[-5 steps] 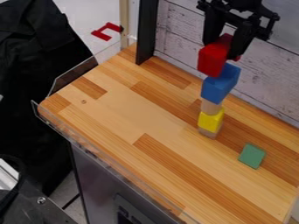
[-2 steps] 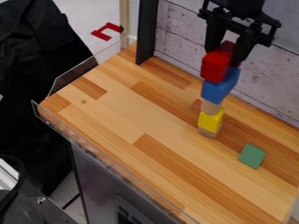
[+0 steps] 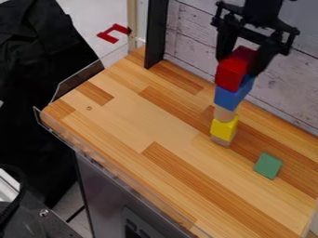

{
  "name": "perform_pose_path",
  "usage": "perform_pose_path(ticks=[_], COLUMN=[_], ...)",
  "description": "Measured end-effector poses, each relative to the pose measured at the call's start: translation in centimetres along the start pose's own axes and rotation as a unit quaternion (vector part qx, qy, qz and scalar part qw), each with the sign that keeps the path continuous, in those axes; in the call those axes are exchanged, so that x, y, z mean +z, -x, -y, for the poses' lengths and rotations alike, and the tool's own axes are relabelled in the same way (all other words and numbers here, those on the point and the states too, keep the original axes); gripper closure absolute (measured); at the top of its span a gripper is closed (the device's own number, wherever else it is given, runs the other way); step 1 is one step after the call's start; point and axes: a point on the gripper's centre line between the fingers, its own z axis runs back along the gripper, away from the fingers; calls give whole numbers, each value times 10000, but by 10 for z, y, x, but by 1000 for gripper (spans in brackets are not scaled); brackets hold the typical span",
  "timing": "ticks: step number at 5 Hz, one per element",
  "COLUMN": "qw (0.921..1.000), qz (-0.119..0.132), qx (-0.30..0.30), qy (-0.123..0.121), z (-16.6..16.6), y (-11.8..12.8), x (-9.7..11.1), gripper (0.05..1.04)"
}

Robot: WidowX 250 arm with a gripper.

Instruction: Put the red arch on the top of the blue block

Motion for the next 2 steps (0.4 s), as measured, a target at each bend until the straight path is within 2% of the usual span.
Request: perform_pose_path(ticks=[1, 2], qw=[9999, 9996], qz=[38, 45], qx=[154, 276], qy=[6, 7], z=[0, 0], y=[-1, -1], x=[-1, 0], gripper=[81, 85])
